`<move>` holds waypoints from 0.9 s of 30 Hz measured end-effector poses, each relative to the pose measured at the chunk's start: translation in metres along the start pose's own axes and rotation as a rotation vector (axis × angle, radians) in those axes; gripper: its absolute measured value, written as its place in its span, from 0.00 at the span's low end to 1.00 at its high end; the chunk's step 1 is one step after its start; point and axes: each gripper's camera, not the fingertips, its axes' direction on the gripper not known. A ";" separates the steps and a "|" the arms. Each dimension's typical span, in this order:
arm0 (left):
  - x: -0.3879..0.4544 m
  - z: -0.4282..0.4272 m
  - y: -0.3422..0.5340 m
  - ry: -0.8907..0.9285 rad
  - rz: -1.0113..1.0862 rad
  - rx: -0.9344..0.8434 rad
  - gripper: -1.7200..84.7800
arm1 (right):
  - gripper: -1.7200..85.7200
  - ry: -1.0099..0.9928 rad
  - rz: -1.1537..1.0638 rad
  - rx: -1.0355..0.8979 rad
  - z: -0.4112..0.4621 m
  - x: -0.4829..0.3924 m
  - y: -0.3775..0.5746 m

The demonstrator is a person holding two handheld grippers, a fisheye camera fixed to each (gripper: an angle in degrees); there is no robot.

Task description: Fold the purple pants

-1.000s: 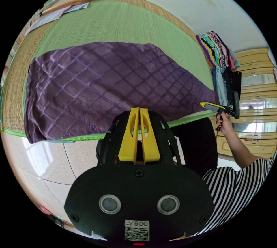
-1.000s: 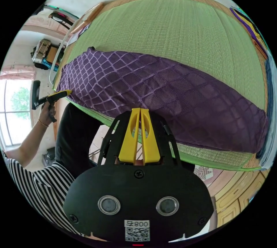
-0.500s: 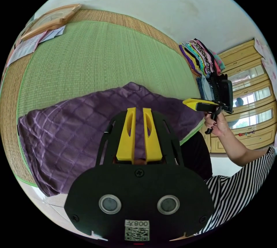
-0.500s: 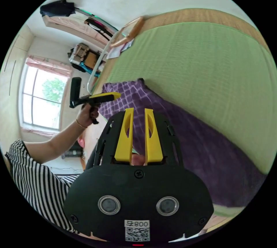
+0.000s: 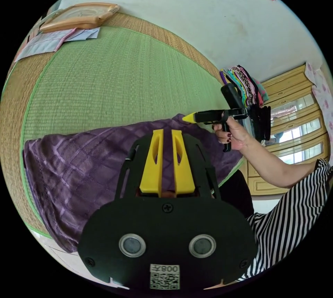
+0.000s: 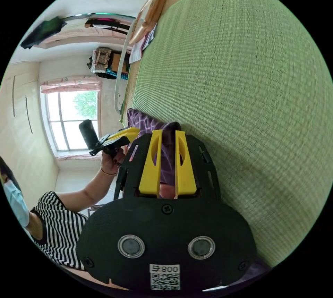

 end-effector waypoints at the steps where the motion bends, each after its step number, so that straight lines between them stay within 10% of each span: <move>1: -0.001 0.001 -0.002 0.002 0.015 -0.002 0.08 | 0.09 0.009 -0.017 0.008 -0.001 -0.006 0.002; 14: 0.022 0.032 -0.024 -0.152 0.276 -0.277 0.08 | 0.06 0.296 -0.275 0.097 0.002 -0.109 0.053; 27: 0.018 0.018 -0.011 -0.168 0.202 -0.124 0.03 | 0.05 0.477 -0.316 0.307 -0.040 -0.164 0.094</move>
